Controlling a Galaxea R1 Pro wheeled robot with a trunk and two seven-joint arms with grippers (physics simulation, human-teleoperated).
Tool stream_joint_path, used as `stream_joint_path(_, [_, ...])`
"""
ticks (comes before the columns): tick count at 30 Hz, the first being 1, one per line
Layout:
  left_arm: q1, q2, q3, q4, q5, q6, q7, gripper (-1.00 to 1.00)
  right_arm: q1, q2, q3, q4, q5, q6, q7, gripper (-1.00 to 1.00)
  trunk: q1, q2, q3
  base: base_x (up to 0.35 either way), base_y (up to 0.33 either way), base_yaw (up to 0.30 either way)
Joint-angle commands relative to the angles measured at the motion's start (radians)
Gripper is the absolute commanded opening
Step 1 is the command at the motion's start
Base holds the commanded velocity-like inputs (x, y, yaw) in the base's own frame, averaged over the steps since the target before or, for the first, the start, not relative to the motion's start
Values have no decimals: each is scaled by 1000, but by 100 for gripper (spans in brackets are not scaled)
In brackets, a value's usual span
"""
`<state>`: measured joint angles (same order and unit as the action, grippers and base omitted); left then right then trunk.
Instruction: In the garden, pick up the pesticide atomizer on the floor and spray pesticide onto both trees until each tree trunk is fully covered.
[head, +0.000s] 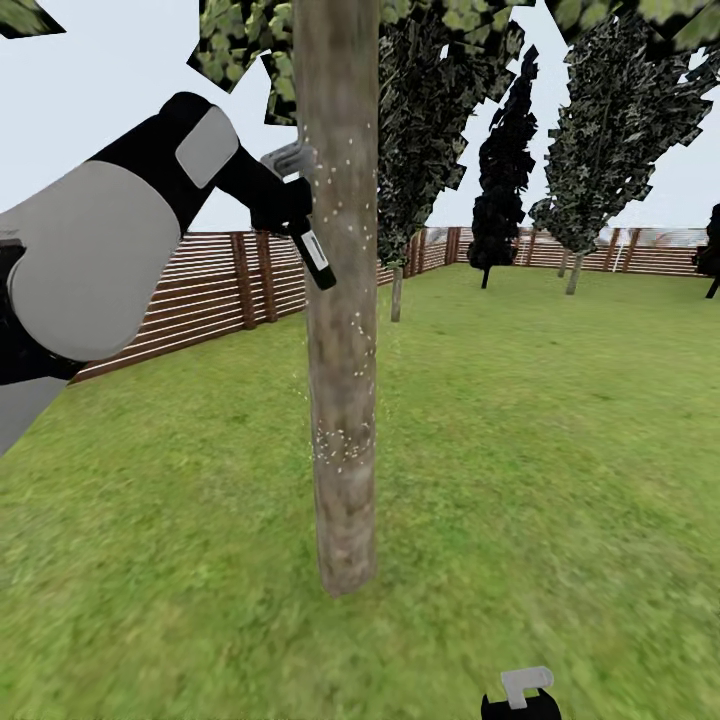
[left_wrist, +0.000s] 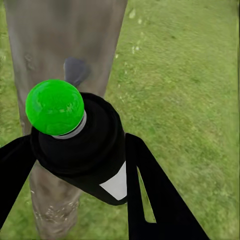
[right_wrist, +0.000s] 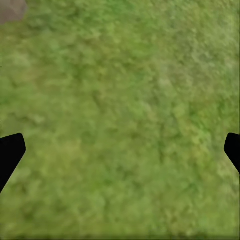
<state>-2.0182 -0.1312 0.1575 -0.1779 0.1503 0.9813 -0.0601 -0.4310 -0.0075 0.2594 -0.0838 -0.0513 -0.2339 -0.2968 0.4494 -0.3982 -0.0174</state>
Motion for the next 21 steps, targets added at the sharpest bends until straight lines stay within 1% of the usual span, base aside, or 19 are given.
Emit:
stream_joint_path(1, [-1,0,6,-15,-2,4,-1,-100,-1,0,7,0,-5,-2,-3,100,1,-2,-2,-1,0,0])
stream_joint_path(4, [-1,-4,8,-36,-2,5,-1,-100,-1,0,7,1,-5,-2,-4,100,1,-2,-2,0,0,0])
stream_joint_path(5, [-1,-7,10,-34,-2,5,0,-100,0,0,7,0,-5,-2,-3,100,1,-2,-2,0,0,0])
stream_joint_path(6, [-1,-8,11,-2,-4,0,0,-100,0,0,7,0,-5,-2,-3,100,1,-2,-2,0,0,0])
stream_joint_path(7, [-1,-8,12,28,-4,-15,0,-100,0,0,7,0,-5,-2,-3,100,1,-2,-2,0,0,0])
stream_joint_path(8, [-1,-8,12,85,-4,-65,0,-100,0,0,7,1,-5,-2,-3,100,1,-2,-2,0,0,0])
stream_joint_path(10, [2,-9,12,133,-6,-138,0,-100,0,0,7,0,-5,-2,-3,100,1,-2,-2,0,0,0])
stream_joint_path(11, [6,-9,12,139,-6,-148,0,-100,0,0,7,0,-5,-2,-4,100,1,-2,-2,0,0,0])
stream_joint_path(12, [17,-10,12,143,-6,-155,0,-100,0,0,7,0,-5,-2,-4,100,1,-2,-2,0,0,0])
stream_joint_path(14, [65,-21,11,148,-7,-171,0,-100,0,0,7,0,-5,-2,-4,100,1,-2,-2,0,0,0])
stream_joint_path(16, [120,-28,10,149,-7,-214,-1,-100,0,0,7,0,-5,-2,-3,100,1,-2,-2,0,0,0])
stream_joint_path(18, [152,-31,10,149,-8,-233,-1,-100,-1,0,7,0,-5,-2,-4,100,1,-2,-2,0,0,0])
stream_joint_path(19, [178,-32,9,149,-9,-257,-1,-100,-1,0,7,0,-5,-2,-4,100,1,-2,-2,0,0,0])
stream_joint_path(20, [190,-40,8,149,-9,-286,-3,-100,0,0,7,0,-5,-2,-3,100,1,-2,-2,0,0,0])
stream_joint_path(21, [194,-43,7,149,-9,-296,-5,-100,-1,0,7,1,-5,-2,-3,100,1,-2,-2,0,0,0])
